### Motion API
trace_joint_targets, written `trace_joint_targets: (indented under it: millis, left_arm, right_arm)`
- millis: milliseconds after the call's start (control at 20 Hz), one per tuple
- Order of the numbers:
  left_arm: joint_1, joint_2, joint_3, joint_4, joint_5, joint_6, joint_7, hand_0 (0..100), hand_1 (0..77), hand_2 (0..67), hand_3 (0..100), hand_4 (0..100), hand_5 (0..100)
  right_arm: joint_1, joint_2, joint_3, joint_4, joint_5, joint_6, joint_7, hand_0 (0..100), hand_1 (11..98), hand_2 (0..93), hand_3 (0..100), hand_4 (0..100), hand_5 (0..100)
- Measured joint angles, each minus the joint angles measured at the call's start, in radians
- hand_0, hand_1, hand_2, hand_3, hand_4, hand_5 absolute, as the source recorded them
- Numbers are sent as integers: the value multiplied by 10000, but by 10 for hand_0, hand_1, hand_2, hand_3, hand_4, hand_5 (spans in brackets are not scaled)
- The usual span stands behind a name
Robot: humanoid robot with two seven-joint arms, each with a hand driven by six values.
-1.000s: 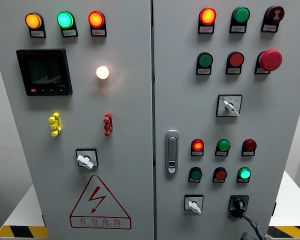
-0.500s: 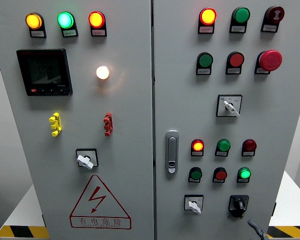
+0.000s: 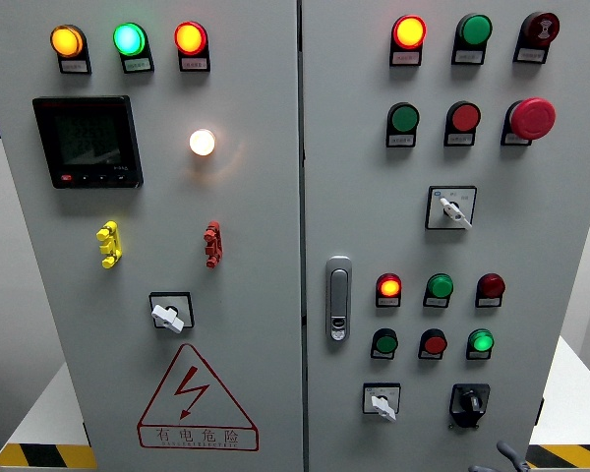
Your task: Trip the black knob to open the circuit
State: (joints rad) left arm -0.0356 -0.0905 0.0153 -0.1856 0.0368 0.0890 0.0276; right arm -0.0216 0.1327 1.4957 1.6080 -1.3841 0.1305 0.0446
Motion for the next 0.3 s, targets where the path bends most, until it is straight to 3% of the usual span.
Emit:
trace_joint_targets:
  millis: [300]
  left_arm:
    - [3, 0, 0, 0, 0, 0, 0, 0, 0, 195, 262, 99, 86]
  right_arm:
    - [-461, 8, 15, 399, -152, -8, 0, 1000, 423, 20, 227, 165, 339]
